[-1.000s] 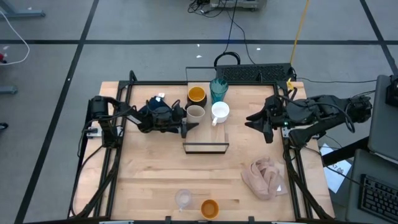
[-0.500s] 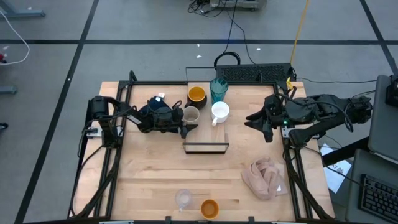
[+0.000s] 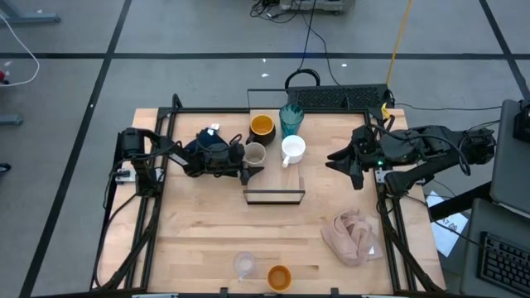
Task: Stack small to large cups/mugs on shelf
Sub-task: Put the brown cup on the shelf
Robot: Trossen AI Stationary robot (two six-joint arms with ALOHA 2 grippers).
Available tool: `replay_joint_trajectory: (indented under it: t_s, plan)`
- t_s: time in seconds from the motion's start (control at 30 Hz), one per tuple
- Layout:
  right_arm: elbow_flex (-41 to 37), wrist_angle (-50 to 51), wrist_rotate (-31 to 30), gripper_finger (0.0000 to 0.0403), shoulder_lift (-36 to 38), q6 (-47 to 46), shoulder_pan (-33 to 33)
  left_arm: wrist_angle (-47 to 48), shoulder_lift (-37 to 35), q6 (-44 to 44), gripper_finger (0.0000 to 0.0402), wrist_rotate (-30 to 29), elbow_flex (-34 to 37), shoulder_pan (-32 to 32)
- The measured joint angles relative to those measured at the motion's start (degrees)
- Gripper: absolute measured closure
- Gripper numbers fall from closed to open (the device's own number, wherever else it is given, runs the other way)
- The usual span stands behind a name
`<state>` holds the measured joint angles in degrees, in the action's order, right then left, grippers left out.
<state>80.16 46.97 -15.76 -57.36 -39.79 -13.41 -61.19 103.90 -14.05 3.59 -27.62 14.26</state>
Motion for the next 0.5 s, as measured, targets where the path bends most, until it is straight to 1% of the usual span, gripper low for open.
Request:
replay_joint_trajectory:
  t_s: [0.2,0.37,0.5]
  plan:
    - [0.0,0.0,0.7,0.0275,0.0,0.0,0.0,-1.5,-0.7,1.1,0.0031,-1.5,0.0,0.0]
    - [0.0,0.0,0.7,0.0275,0.0,0.0,0.0,-1.7,-0.7,0.9,0.0005,-1.8,0.0,0.0]
    - [0.0,-0.1,0.7,0.0275,0.0,0.0,0.0,-2.0,-0.7,1.3,0.0005,-2.1,0.0,0.0]
